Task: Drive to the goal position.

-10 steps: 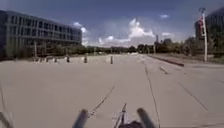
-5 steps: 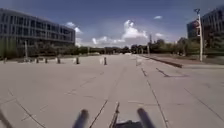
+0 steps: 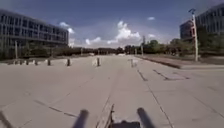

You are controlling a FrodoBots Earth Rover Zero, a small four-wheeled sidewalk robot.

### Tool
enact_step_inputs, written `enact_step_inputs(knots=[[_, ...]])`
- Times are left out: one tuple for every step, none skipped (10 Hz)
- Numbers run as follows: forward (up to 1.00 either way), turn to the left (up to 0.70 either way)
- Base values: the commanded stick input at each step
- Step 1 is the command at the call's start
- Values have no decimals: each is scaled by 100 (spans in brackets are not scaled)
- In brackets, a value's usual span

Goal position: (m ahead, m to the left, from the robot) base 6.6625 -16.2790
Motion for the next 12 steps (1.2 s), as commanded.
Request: enact_step_inputs(knots=[[100,-27],[100,-27],[100,-27],[100,-27],[100,-8],[59,0],[1,0],[0,0],[0,0],[0,0],[0,0],[0,0]])
